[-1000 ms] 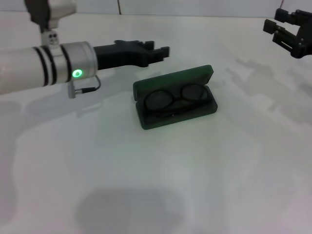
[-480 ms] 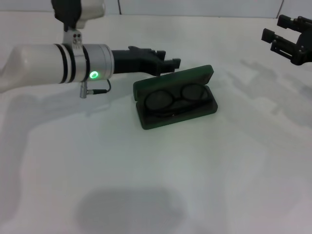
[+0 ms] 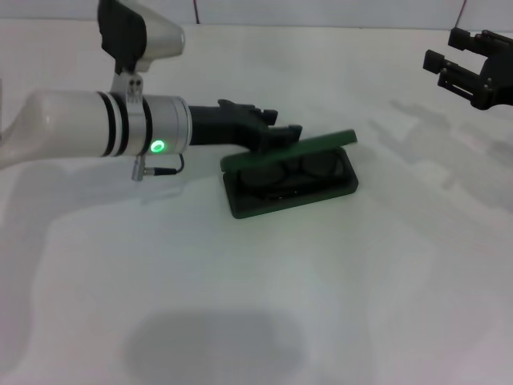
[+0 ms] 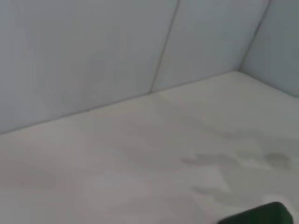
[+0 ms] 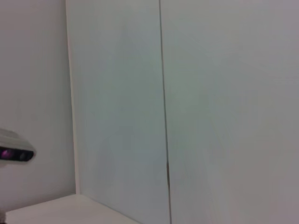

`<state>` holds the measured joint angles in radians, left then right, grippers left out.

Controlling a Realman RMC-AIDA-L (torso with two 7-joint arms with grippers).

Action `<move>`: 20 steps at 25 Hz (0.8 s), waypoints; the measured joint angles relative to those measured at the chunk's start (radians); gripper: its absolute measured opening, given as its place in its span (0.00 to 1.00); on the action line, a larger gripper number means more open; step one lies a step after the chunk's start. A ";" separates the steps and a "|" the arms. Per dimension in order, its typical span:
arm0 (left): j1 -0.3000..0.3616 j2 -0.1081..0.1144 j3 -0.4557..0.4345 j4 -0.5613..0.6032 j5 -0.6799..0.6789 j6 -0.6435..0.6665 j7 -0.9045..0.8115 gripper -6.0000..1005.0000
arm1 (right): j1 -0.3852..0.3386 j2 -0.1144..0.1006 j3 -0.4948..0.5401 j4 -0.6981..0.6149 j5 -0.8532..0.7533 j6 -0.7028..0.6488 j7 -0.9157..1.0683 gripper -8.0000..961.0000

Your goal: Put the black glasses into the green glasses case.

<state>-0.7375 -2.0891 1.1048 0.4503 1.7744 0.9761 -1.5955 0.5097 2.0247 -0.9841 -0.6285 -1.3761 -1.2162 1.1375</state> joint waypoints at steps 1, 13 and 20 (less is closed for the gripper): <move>0.005 -0.001 0.010 0.001 -0.003 0.001 0.011 0.57 | 0.003 0.000 0.000 0.005 0.002 0.001 -0.001 0.56; 0.061 -0.012 0.034 -0.003 -0.101 0.048 0.205 0.57 | 0.022 -0.002 -0.020 0.032 0.000 -0.016 -0.011 0.57; 0.259 0.015 0.024 0.090 -0.392 0.619 0.581 0.57 | 0.023 -0.022 -0.144 0.023 -0.006 -0.200 -0.024 0.57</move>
<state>-0.4781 -2.0741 1.1285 0.5400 1.3827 1.5950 -1.0148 0.5327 2.0026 -1.1284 -0.6051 -1.3817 -1.4163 1.1132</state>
